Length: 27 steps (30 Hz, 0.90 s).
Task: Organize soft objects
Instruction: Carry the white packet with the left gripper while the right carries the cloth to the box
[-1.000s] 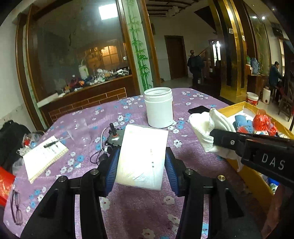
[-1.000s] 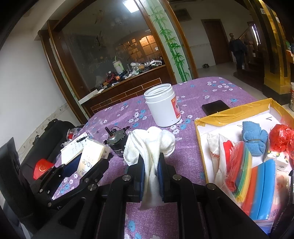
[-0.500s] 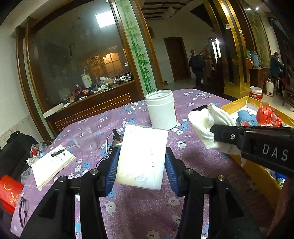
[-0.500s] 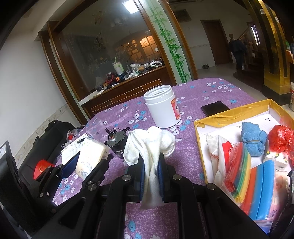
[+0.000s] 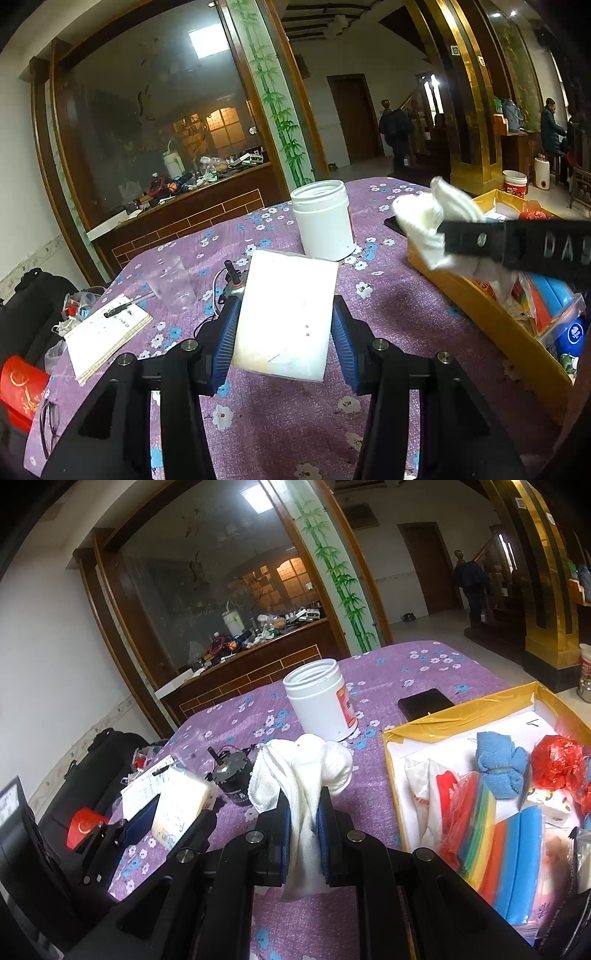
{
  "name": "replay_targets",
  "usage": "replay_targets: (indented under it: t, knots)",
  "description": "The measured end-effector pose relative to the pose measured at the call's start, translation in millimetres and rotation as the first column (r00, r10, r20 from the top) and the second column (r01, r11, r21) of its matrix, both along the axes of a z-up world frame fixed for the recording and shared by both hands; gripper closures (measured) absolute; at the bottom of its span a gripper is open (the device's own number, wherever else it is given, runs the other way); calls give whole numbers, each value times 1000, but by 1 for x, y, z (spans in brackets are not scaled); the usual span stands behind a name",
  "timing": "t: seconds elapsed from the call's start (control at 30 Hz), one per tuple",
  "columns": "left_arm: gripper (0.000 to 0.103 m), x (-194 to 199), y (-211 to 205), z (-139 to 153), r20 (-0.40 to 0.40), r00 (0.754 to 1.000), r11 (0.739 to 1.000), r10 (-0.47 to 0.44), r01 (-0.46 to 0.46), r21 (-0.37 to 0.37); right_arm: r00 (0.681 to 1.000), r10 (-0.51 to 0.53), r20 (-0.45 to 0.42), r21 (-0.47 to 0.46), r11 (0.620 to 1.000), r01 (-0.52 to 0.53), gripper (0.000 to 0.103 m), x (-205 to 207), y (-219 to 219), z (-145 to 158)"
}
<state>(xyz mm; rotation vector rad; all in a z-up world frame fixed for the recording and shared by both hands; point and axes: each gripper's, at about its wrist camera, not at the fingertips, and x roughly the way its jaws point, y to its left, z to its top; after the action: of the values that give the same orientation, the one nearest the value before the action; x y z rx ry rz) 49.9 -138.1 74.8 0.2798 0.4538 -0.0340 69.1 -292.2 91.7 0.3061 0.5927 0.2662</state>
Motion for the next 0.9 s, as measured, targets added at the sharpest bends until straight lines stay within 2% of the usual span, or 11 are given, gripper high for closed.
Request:
replay_targets:
  t: [0.57, 0.8, 0.9]
  knots:
    - [57, -1, -6, -2, 14, 1000, 999, -4, 4, 39, 986, -168, 19, 69, 984, 166, 90, 1, -49, 13]
    - [57, 0, -8, -4, 13, 1000, 999, -7, 6, 49, 959, -282, -8, 71, 957, 282, 90, 2, -72, 11]
    - [57, 1, -8, -2, -3, 1000, 1000, -13, 13, 23, 947, -321, -25, 72, 944, 322, 90, 2, -80, 10]
